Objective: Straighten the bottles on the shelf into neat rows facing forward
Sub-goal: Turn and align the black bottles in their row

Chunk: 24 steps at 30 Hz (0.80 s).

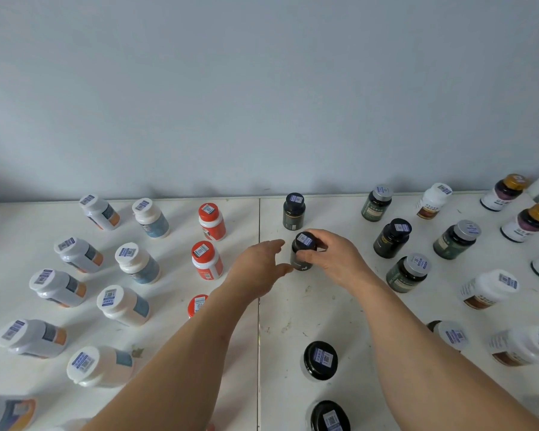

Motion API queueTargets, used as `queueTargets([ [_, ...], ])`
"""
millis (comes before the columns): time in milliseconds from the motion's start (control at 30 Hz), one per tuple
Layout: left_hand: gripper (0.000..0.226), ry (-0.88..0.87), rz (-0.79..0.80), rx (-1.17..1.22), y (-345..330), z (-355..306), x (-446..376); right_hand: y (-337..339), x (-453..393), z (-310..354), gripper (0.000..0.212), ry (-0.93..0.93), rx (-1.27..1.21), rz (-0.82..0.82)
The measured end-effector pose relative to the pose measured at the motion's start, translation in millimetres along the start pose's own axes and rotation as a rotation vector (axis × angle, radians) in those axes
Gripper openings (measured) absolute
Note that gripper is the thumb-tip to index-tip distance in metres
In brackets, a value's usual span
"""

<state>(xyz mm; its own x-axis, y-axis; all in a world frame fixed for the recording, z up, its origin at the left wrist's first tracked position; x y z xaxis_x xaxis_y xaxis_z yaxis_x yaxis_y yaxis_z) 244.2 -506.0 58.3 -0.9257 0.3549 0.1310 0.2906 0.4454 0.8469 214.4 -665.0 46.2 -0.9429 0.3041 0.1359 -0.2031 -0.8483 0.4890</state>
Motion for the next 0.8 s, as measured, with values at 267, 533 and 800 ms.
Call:
queueTargets([
  [267,0.059,0.000,-0.061,0.028,17,2,-12,13,-5,6,0.072,-0.071,-0.084,-0.061],
  [533,0.055,0.066,-0.119,0.010,25,7,-43,20,-74,35,0.067,-0.003,0.113,-0.016],
  [800,0.057,0.162,-0.084,0.146,3,19,-73,-2,-109,18,0.048,0.042,0.217,0.090],
])
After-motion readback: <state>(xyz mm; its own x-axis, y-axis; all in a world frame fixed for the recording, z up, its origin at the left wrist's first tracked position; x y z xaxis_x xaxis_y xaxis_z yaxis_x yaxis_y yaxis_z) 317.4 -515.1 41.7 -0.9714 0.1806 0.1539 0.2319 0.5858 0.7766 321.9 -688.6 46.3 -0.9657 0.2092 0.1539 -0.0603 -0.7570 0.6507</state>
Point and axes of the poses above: each hand's wrist, its own x-axis away from the middle knuckle, its own y-axis out of the back of the hand, z = x × y, the point moved 7 cm from there along -x, towards the middle knuckle, and after that the axes turned 9 degrees about -z, right-handed, at the moved point
